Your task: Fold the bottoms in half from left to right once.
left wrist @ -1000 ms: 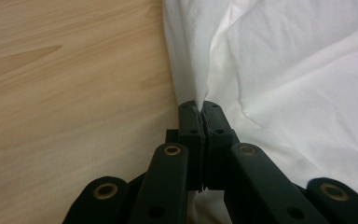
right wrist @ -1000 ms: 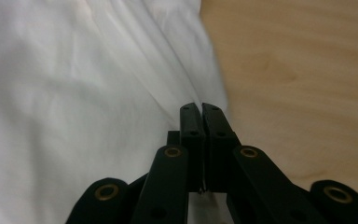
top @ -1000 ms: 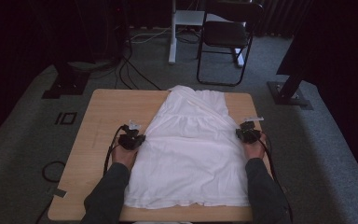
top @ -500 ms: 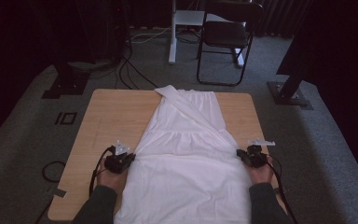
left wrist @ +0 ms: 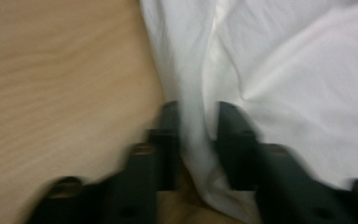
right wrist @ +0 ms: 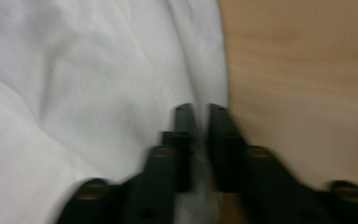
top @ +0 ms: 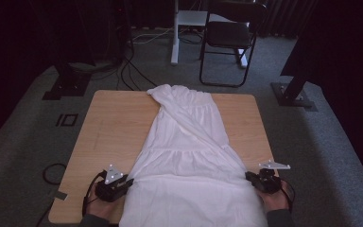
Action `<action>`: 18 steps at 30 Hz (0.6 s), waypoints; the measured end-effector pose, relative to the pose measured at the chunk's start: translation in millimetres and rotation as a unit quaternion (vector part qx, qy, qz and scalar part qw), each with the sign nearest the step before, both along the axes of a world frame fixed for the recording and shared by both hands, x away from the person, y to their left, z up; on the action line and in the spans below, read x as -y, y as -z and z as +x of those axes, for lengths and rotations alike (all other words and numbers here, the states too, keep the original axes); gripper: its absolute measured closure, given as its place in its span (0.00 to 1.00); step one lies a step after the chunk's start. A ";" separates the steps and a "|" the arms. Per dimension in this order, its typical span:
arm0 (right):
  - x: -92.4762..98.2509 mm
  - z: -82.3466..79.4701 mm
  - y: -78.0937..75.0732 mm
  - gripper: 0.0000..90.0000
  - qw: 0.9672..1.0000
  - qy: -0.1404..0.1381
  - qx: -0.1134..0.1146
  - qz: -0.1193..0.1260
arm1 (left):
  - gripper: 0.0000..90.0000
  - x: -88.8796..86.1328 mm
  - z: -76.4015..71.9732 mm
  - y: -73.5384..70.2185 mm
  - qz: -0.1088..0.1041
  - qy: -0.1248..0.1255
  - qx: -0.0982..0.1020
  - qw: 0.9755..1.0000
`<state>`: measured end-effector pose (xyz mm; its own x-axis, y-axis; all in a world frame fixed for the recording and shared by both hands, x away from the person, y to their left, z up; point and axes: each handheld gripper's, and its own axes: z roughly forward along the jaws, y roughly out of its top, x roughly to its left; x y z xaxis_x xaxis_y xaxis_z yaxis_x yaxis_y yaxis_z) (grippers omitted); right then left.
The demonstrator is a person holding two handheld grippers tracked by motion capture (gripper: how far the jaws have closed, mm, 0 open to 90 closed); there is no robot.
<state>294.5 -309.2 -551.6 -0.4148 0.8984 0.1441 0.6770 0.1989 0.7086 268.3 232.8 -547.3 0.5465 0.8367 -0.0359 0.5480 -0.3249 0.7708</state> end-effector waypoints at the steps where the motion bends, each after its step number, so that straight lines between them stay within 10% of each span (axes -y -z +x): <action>1: -2.5 4.7 -5.6 0.69 1.000 -0.004 0.009 0.005 | 0.66 -1.7 4.1 -4.3 -0.004 -0.006 0.007 1.000; 7: -46.6 55.4 -39.7 0.55 0.997 -0.059 0.051 -0.009 | 0.60 5.8 41.0 -25.7 0.008 -0.008 0.036 0.999; 15: -117.3 125.2 -27.9 0.45 0.991 -0.116 0.031 -0.052 | 0.56 35.1 80.1 -17.2 0.033 0.009 0.021 0.999; 18: -128.8 139.6 -17.6 0.65 0.988 -0.113 0.017 -0.105 | 0.56 44.8 84.9 -8.4 0.048 0.017 0.008 0.999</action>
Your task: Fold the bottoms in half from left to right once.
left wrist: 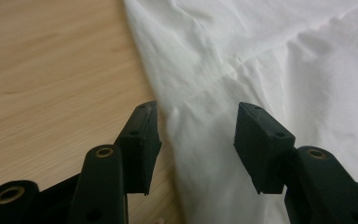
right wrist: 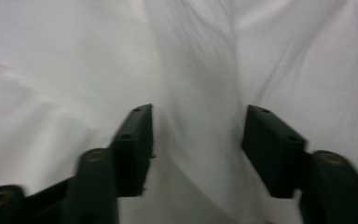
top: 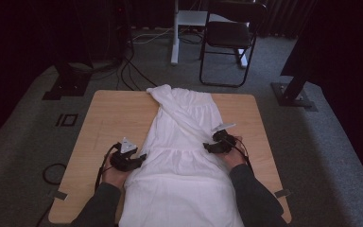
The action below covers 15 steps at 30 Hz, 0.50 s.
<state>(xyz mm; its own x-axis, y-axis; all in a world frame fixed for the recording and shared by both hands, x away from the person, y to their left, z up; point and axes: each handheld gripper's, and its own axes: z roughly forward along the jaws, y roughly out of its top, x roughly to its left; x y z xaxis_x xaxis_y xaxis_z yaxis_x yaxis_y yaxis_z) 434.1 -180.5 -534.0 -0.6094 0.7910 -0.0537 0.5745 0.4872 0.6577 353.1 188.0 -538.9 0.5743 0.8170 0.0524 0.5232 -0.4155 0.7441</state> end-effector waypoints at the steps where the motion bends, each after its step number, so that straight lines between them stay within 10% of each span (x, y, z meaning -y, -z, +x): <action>1: 2.1 2.5 -0.4 0.81 1.000 0.012 0.011 -0.016 | 0.56 2.2 0.3 2.7 0.008 0.003 -0.003 1.000; 4: 29.5 5.5 -16.2 0.98 0.993 0.093 0.059 0.040 | 0.60 5.2 -1.0 10.2 0.024 0.007 -0.018 1.000; 7: 55.5 9.9 -18.8 0.98 0.984 0.148 0.057 0.081 | 0.62 4.7 -2.5 13.9 0.010 0.012 -0.024 1.000; 15: 56.7 15.6 19.7 0.92 0.989 0.132 0.008 0.064 | 0.56 4.8 11.5 -2.5 0.008 -0.008 0.003 1.000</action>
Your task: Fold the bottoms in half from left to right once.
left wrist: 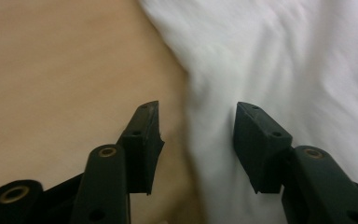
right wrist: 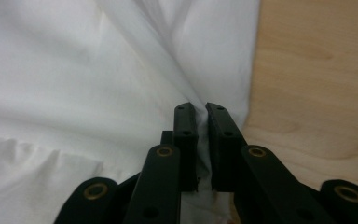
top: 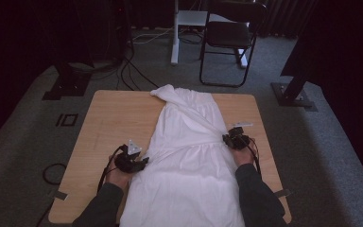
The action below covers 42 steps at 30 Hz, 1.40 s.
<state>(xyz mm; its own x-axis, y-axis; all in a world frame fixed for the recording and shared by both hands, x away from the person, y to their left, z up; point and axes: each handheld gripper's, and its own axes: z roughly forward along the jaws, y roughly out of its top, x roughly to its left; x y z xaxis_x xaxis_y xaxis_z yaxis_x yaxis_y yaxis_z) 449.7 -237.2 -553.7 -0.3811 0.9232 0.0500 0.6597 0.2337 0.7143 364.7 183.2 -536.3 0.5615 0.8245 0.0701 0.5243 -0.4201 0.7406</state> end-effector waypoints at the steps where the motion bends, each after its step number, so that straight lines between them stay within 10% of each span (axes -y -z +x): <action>1: 0.1 0.5 -0.1 0.92 1.000 0.001 -0.001 0.001 | 0.56 2.0 5.9 -6.2 -0.006 -0.001 0.008 1.000; 10: 1.0 1.5 -0.6 0.91 1.000 -0.007 -0.004 -0.001 | 0.46 49.7 65.7 -6.1 0.000 0.005 -0.022 1.000; 16: 3.7 1.0 0.5 0.90 1.000 -0.011 -0.003 0.010 | 0.46 50.1 72.3 11.6 -0.005 -0.004 -0.049 0.999; 19: 3.1 -1.5 1.0 0.90 1.000 -0.014 0.000 0.010 | 0.62 46.4 67.8 11.1 0.006 0.002 -0.041 0.999; 25: 1.3 -14.5 2.3 0.89 0.999 -0.026 0.000 0.020 | 0.93 35.8 46.2 12.9 0.008 0.013 -0.028 0.999; 42: -4.8 -137.5 3.4 0.91 0.995 -0.091 -0.025 0.018 | 0.92 6.2 -62.9 18.7 -0.002 0.048 -0.024 0.999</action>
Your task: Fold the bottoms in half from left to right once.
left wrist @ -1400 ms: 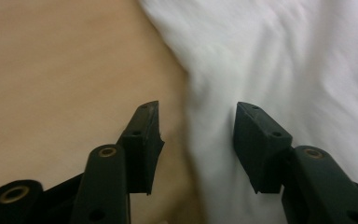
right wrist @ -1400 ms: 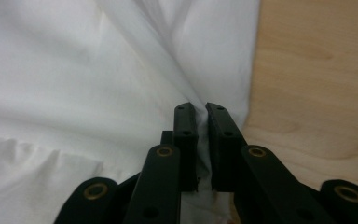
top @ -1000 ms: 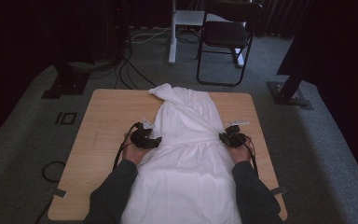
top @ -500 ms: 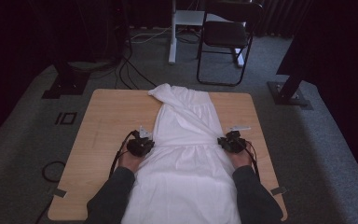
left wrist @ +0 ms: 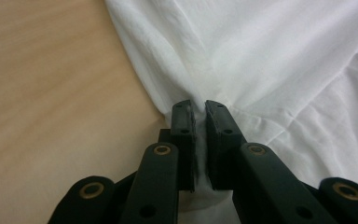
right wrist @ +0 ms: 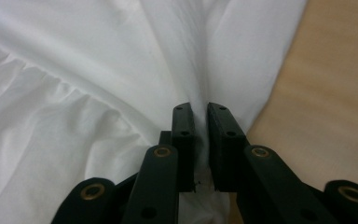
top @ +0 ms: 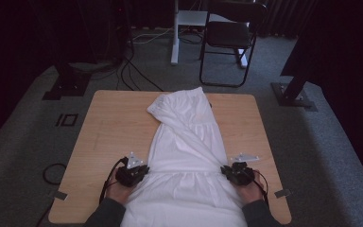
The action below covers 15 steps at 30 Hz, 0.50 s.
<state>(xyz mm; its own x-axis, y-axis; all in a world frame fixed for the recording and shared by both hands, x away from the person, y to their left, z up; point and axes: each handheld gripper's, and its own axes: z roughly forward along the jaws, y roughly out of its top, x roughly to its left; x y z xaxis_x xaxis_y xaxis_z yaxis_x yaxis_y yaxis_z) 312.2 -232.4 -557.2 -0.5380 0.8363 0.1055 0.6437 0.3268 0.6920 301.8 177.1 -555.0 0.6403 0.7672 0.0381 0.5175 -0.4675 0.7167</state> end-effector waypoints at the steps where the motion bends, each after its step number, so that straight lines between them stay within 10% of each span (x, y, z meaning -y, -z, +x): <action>1: -0.1 -4.3 -1.0 0.90 1.000 -0.005 -0.008 0.000 | 0.91 -0.1 -2.2 -0.1 0.001 -0.001 0.000 1.000; 8: -11.0 13.5 -21.5 0.50 1.000 -0.017 0.019 -0.003 | 0.83 1.5 0.3 1.4 -0.004 -0.003 0.006 1.000; 15: -69.9 68.6 -38.3 0.41 0.996 -0.065 0.054 -0.038 | 0.82 0.3 -0.2 3.4 -0.011 -0.002 0.012 1.000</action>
